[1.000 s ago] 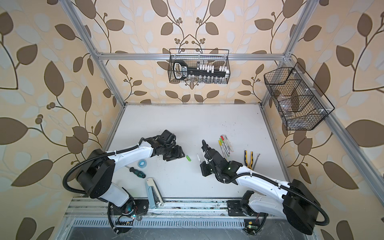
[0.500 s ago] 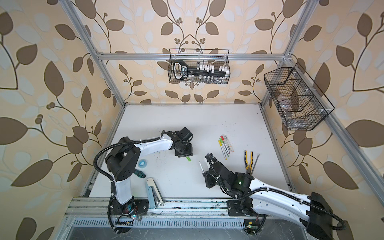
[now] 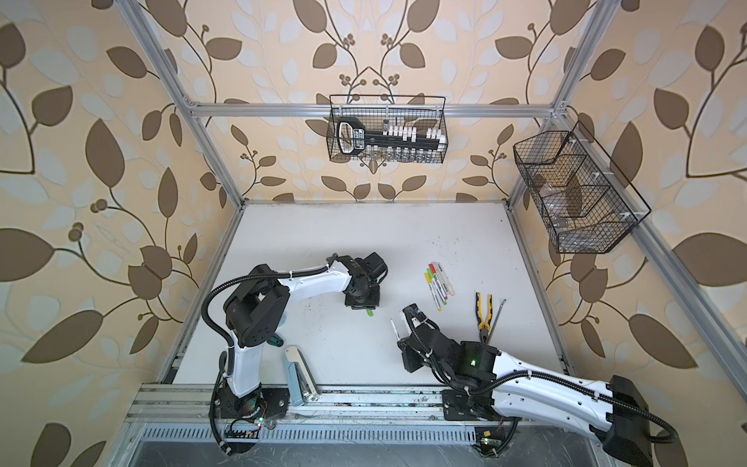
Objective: Insert the pens into the pen caps
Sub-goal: 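Lift the white pen with the right gripper while the left reaches for the cap, then grasp the green cap with the left gripper and lift it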
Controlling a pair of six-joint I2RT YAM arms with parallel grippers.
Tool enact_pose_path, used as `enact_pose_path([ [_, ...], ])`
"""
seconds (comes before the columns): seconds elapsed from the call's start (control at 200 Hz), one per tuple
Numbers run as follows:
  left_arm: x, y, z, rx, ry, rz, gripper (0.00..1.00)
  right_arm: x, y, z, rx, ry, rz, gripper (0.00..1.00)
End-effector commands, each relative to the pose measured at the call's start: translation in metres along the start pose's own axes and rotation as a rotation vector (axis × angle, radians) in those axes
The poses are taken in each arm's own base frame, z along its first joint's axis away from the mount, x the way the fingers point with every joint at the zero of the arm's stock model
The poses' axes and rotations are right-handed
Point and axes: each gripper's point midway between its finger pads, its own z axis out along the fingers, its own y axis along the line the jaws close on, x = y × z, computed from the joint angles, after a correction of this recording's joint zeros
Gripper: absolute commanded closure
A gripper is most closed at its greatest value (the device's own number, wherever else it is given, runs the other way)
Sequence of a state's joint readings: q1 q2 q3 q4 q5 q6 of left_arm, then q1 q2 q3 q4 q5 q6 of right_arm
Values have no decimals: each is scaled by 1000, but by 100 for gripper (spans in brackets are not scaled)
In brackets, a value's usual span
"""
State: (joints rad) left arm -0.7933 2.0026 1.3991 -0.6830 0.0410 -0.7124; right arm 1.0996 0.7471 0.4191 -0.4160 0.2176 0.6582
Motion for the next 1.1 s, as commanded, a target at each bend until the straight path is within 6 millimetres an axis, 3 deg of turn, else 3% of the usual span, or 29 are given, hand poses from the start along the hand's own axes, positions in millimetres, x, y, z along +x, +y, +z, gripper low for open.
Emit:
enact_pose_path([
  [0.0,3,6,0,-68,8,23,70,3,-6,0,27,0,4,97],
  [0.645,12,5,-10,-45,-14,54,86,5,4,17,14,35,-11,98],
  [1.095,13,9,-28,48,-68,31,91,3,22,45,-50,66,22,98],
])
